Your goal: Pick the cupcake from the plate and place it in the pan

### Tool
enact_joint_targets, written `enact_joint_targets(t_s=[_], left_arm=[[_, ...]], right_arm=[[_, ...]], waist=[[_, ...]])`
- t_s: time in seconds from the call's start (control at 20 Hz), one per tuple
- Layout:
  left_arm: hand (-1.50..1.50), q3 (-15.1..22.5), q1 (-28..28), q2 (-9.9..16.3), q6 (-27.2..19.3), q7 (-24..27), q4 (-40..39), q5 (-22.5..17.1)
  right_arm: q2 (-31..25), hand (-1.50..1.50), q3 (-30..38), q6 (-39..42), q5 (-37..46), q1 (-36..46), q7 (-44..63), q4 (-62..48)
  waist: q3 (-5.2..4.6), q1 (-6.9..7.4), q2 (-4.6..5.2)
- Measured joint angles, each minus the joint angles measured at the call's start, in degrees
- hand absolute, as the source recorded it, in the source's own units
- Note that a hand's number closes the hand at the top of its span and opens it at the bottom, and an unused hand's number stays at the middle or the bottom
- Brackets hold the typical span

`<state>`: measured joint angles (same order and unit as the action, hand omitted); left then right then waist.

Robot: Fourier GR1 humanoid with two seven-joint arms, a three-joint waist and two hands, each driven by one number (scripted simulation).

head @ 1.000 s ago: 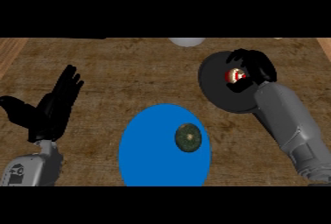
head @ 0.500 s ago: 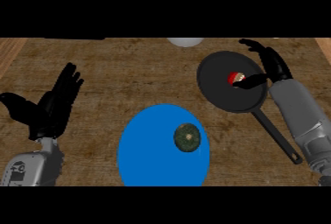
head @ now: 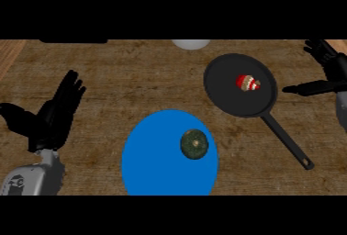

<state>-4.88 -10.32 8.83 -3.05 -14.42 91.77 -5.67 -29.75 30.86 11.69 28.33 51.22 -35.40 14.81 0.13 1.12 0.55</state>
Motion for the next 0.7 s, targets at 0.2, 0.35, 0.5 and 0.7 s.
enact_joint_targets(t_s=[0.2,0.35,0.5,0.7], left_arm=[[0.0,-0.01,0.61,-0.08,-0.31,0.0,0.82,0.31],[0.0,-0.2,-0.92,-0.37,-0.67,0.48,-0.8,0.56],[0.0,-0.35,-0.55,-0.3,-0.28,0.93,-1.01,0.43],[0.0,-0.14,-0.61,-0.53,-0.12,0.93,-1.35,0.56]], right_arm=[[-5.33,-1.5,2.29,10.7,-3.26,-2.39,-3.34,-1.48],[-8.04,-1.5,2.19,13.99,-3.83,-5.28,-5.32,-1.69],[-9.39,-1.5,1.9,14.57,-4.37,-7.35,-6.11,-1.37],[-10.31,-1.5,1.16,14.28,-4.76,-8.99,-6.88,-0.91]], waist=[[0.01,-0.06,-0.03],[0.02,-0.07,0.11],[0.02,0.05,0.08],[0.03,0.17,0.06]])
